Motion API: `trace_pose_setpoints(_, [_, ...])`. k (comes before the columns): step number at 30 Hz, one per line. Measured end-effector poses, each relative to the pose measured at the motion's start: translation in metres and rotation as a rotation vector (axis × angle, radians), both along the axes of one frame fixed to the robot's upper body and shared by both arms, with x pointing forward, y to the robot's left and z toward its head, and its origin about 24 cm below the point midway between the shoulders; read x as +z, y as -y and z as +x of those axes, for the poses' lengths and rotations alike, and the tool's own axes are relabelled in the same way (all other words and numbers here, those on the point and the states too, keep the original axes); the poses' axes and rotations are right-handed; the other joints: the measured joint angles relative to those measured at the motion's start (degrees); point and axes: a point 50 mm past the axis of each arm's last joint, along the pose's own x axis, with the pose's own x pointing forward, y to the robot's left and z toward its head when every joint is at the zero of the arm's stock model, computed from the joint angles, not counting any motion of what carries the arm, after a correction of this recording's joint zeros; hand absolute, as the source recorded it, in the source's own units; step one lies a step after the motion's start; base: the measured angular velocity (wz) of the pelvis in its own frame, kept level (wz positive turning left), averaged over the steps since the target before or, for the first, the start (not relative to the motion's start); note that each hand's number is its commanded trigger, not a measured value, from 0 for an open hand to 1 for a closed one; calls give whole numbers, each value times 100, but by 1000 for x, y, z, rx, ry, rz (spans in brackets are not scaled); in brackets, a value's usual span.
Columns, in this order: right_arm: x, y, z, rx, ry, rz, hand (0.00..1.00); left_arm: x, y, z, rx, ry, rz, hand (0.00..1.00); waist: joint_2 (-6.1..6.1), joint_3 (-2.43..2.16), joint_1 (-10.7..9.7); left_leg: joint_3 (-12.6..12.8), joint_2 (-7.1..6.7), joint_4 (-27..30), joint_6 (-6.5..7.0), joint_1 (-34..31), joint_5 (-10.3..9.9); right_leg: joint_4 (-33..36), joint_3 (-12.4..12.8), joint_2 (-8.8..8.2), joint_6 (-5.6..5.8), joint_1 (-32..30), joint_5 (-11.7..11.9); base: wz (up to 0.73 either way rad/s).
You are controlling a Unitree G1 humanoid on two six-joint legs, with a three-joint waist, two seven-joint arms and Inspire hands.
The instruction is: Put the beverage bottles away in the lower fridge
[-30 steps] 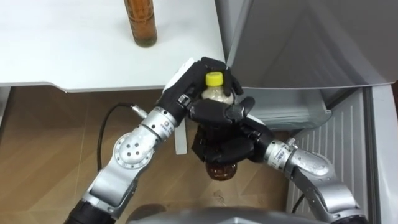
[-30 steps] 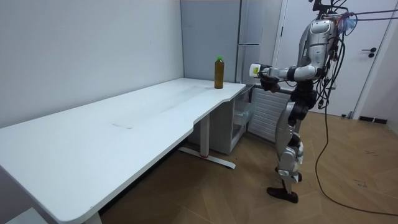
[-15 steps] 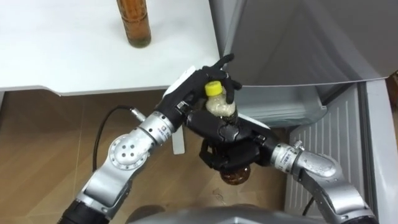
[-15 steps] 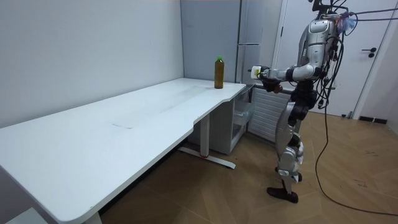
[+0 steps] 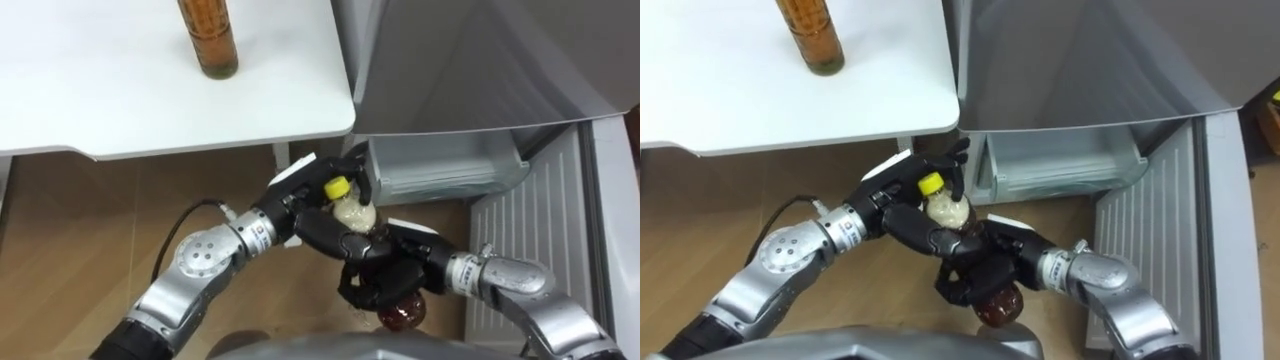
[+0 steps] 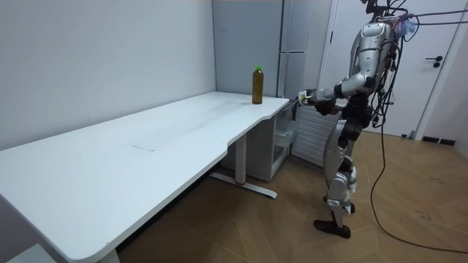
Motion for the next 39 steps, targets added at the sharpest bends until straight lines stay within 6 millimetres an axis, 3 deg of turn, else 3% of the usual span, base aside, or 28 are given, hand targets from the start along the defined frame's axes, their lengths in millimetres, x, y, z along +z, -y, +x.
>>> trace_pose_setpoints(11, [-2,-1,-2,47,-47,-9,100,-5,-8,-2,-44,-48,20,0,-4,-7,-67,69,-15,-140,6,96,66,10,100,-5,0,-23,-3,-3])
trace_pose_setpoints(15, [-3,0,0,58,-52,-48,100,-11,-11,0,-48,-69,33,0,-50,12,-62,94,-18,-137,9,99,68,8,116,-10,3,-27,-5,-1])
trace_pose_setpoints(23, [-4,3,2,56,-64,-89,100,-31,-13,-4,-2,-210,-55,0,-97,-2,-25,119,-19,-137,9,101,67,-9,141,-9,10,-30,-10,-1])
trace_pose_setpoints(29, [-7,8,2,34,-84,-132,100,-55,-21,-17,89,-433,-252,0,-81,-20,166,237,-2,-121,9,41,67,21,189,-12,6,-113,-17,-5])
trace_pose_setpoints(39, [-11,1,0,-7,-94,-106,100,-75,-39,-35,219,-602,-394,0,-91,-33,430,240,-1,-182,8,88,67,10,172,-11,4,-92,-17,0])
